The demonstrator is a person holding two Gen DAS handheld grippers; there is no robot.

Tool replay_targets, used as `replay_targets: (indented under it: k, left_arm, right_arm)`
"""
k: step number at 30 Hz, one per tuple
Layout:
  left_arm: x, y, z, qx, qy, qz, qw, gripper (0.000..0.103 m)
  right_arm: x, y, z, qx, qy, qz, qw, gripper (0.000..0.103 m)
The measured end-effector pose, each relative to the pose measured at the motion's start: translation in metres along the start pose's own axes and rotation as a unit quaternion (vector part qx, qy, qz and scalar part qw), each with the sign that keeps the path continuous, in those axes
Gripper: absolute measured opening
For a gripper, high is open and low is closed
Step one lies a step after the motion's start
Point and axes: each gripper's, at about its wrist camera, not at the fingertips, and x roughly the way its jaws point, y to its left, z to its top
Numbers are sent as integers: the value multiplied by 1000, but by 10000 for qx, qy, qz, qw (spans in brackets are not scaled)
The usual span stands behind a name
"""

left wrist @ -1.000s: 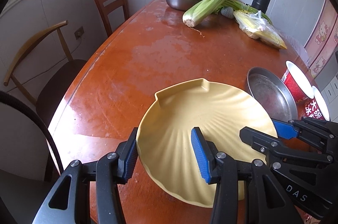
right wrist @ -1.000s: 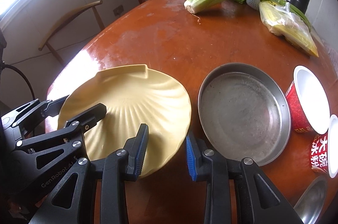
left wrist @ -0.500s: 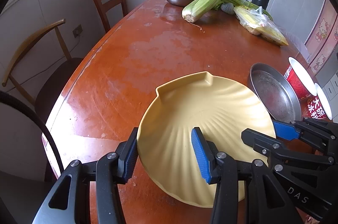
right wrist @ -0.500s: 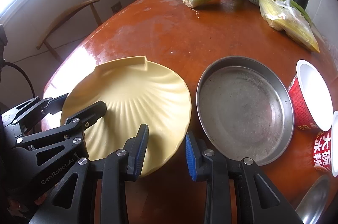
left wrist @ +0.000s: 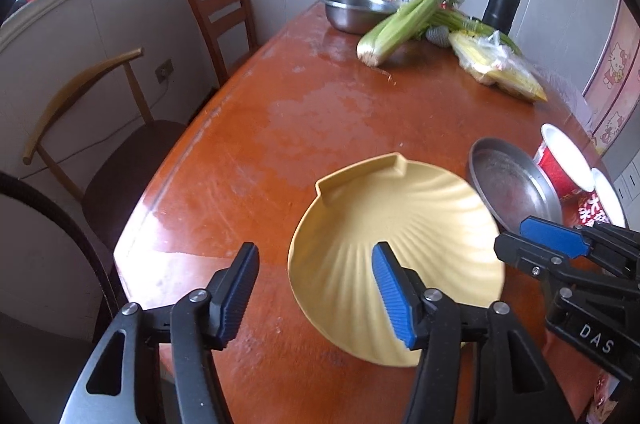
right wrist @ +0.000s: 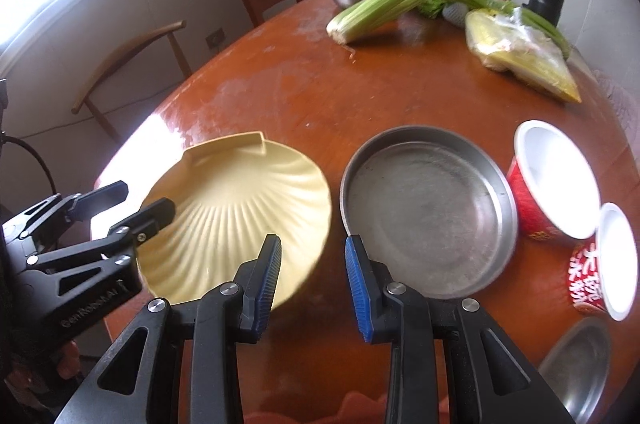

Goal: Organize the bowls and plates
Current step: 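Lower the yellow plate onto the table and open the left gripper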

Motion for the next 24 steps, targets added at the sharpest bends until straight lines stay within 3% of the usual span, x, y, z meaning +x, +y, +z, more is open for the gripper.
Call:
replay_targets:
  k: [14, 24]
  left_arm:
    - [-54, -52, -23, 542, -299, -642, 9960, 65]
    - [-61, -88, -58, 836, -127, -920, 9922, 65]
  right_arm:
    - [-94, -20, -49, 229, -745, -47, 9969, 36]
    - [-121, -39, -104, 338, -763, -129, 9964, 37]
